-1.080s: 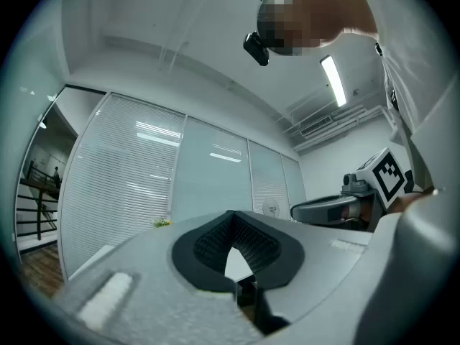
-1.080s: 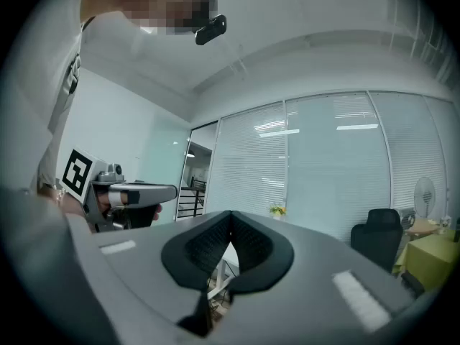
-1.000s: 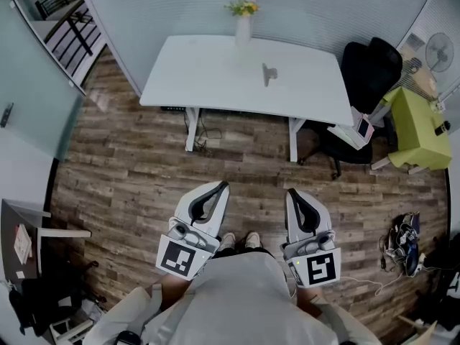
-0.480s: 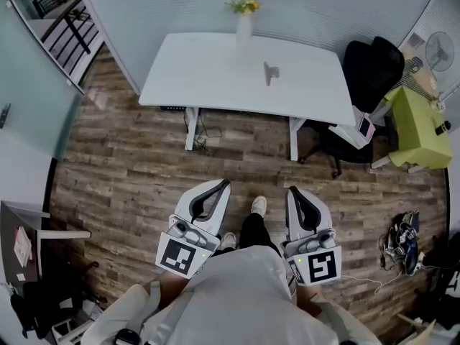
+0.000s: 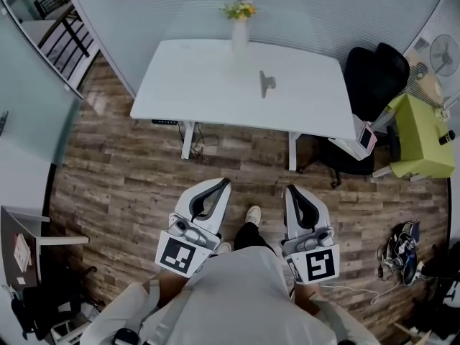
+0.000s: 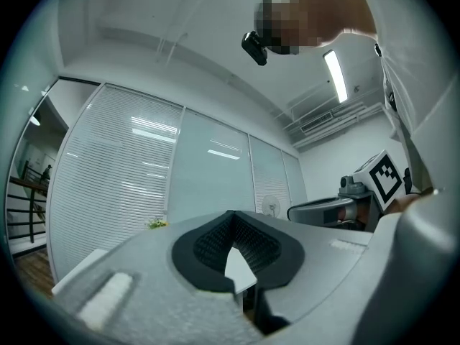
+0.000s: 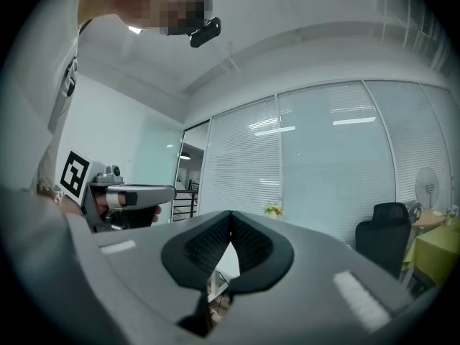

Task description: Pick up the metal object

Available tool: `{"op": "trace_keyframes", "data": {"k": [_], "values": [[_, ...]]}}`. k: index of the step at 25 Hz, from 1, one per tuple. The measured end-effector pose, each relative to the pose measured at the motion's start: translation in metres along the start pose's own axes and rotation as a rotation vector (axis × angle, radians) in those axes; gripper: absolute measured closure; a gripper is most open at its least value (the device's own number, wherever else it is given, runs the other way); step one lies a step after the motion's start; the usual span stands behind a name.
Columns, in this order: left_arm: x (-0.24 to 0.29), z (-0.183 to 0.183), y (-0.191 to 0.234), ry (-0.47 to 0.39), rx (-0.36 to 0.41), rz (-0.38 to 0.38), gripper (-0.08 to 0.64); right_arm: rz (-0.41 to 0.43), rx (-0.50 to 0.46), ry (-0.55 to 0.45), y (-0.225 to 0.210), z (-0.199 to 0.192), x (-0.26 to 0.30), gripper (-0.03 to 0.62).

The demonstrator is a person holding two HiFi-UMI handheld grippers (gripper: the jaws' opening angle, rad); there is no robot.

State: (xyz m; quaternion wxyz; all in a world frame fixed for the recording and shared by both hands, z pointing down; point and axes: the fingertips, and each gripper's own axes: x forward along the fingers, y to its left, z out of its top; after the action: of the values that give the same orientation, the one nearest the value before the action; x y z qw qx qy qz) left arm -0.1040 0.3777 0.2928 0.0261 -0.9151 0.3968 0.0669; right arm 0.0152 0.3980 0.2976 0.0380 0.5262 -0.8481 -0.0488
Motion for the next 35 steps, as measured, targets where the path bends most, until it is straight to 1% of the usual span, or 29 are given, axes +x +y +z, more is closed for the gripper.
{"op": "trace_keyframes", "data": {"k": [7, 16, 19, 26, 35], "values": [[0.071, -0.003, 0.003, -0.001, -0.001, 0.01, 0.558, 0.018, 0.015, -0.005, -0.065, -0.004, 0.03, 0.588], [0.166, -0.018, 0.01, 0.005, -0.002, 0.028, 0.558, 0.033, 0.019, 0.001, -0.153, -0.017, 0.069, 0.589], [0.191, -0.024, 0.012, 0.003, -0.002, 0.041, 0.558, 0.044, 0.019, 0.008, -0.176, -0.025, 0.081, 0.588], [0.221, -0.037, 0.027, 0.019, -0.006, 0.078, 0.558, 0.072, 0.031, 0.022, -0.203, -0.035, 0.107, 0.588], [0.252, -0.053, 0.054, 0.029, -0.015, 0.08, 0.558, 0.078, 0.048, 0.025, -0.222, -0.048, 0.145, 0.588]]}}
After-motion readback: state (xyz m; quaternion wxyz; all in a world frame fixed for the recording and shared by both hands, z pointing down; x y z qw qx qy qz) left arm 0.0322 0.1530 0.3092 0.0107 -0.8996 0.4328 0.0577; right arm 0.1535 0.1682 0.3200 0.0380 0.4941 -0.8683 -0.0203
